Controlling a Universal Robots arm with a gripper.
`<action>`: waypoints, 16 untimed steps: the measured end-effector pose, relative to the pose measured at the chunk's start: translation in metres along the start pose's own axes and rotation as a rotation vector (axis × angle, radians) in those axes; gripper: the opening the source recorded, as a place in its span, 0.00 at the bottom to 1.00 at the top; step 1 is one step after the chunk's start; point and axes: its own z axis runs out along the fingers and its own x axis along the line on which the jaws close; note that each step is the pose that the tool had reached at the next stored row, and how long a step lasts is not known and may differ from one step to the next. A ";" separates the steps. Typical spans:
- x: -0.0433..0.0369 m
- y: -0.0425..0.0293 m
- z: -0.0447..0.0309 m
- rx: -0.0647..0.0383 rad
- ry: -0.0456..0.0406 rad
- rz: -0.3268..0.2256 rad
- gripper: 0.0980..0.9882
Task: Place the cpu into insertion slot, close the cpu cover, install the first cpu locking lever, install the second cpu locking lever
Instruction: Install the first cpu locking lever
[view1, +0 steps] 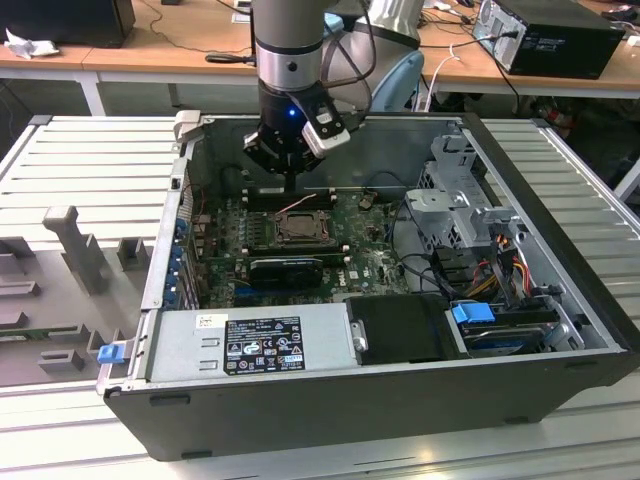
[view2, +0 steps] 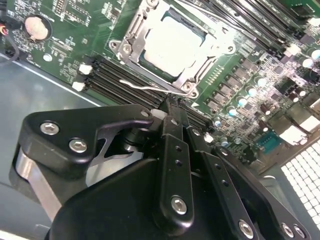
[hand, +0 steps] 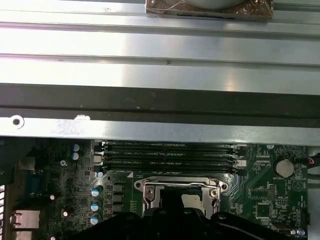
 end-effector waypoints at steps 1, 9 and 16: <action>-0.0019 0.0000 0.0001 0.000 0.0000 0.000 0.01; -0.0133 -0.0005 0.0031 -0.012 0.0000 0.000 0.01; -0.0159 -0.0009 0.0131 -0.013 0.0007 -0.009 0.01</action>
